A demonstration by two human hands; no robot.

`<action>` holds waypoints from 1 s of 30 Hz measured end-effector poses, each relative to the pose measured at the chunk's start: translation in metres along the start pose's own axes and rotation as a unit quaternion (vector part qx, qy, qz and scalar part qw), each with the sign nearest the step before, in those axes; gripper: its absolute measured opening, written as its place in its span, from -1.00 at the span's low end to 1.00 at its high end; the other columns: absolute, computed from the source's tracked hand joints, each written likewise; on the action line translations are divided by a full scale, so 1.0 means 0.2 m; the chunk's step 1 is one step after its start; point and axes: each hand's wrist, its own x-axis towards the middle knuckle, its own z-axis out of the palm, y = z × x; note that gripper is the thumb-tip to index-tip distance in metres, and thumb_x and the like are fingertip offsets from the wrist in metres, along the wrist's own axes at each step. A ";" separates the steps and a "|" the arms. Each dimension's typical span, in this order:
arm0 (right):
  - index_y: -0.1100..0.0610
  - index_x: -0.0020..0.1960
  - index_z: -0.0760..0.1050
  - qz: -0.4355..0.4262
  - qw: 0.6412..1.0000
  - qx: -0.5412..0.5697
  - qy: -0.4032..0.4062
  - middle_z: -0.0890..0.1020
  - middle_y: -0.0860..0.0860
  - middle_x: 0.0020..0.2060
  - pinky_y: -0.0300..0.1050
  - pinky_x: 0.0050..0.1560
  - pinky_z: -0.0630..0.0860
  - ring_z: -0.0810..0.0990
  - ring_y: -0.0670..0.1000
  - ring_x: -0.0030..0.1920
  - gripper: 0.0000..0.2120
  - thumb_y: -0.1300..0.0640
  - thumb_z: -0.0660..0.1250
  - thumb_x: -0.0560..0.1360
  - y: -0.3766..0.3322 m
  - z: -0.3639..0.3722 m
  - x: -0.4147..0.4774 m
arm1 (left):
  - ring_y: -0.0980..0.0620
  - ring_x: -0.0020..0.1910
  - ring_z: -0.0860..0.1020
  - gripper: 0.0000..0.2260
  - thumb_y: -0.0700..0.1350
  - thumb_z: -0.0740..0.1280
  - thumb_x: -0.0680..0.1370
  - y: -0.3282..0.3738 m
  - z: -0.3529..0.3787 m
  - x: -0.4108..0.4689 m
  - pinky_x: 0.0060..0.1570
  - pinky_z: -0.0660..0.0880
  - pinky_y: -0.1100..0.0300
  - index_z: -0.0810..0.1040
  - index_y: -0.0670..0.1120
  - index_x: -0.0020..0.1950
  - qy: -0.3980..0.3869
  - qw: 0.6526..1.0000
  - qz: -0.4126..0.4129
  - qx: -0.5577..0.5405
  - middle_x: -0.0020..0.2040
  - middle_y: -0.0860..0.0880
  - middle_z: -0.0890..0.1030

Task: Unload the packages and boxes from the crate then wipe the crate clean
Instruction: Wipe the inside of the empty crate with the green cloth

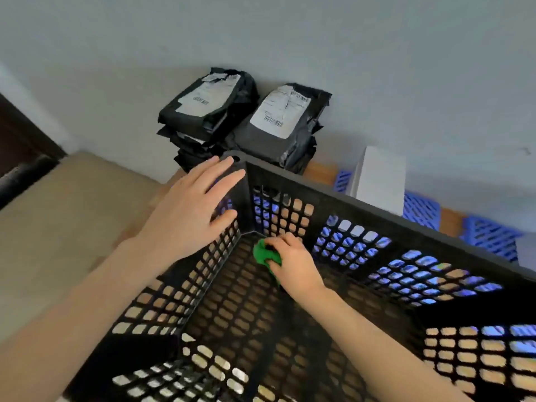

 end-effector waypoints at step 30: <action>0.21 0.22 0.51 -0.451 0.883 0.025 -0.125 0.51 0.15 0.13 -0.03 -0.07 0.58 0.47 0.11 0.07 -0.62 0.30 0.40 0.41 -0.11 0.93 -0.30 | -0.02 0.56 0.09 -0.55 -0.15 0.19 0.64 -0.03 0.03 -0.01 0.48 -0.03 0.29 0.26 -0.07 0.54 -0.001 1.000 -0.017 -0.023 0.57 -0.05 0.19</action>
